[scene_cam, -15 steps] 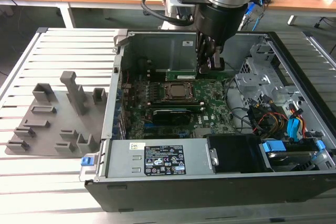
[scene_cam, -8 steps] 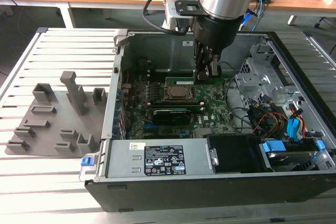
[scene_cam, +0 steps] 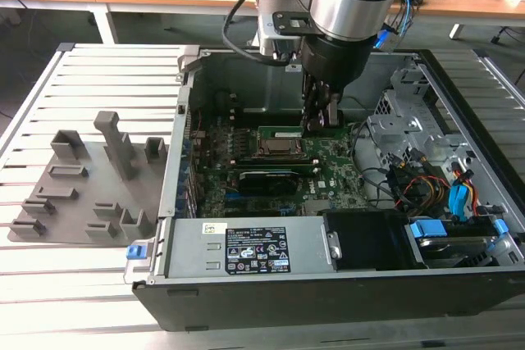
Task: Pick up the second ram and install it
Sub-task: 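Insert the second ram into the second slot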
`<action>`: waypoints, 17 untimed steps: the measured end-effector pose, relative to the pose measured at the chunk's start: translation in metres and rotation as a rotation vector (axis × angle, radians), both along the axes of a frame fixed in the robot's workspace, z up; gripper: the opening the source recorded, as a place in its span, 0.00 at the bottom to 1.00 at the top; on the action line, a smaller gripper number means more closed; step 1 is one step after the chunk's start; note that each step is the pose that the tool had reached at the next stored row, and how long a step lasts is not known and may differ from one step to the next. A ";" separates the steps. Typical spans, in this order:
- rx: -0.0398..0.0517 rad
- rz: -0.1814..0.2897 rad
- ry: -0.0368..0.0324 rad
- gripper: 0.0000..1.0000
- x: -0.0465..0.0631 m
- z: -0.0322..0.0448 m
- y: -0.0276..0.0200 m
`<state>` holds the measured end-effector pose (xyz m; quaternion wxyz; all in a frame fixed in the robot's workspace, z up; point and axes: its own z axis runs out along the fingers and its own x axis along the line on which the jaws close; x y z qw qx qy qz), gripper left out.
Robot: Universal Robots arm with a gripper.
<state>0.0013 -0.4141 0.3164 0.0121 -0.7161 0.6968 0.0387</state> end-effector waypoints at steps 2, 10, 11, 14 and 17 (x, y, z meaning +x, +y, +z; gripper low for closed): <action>0.0000 0.000 0.0000 0.14 0.000 -0.0023 0.0000; 0.0000 0.000 0.0000 0.14 0.000 -0.0156 0.0000; 0.0000 0.000 0.0000 0.14 0.000 -0.0163 0.0000; 0.0000 0.000 0.0000 0.14 0.000 -0.0208 0.0000; 0.0000 0.000 0.0000 0.14 0.000 -0.0270 0.0058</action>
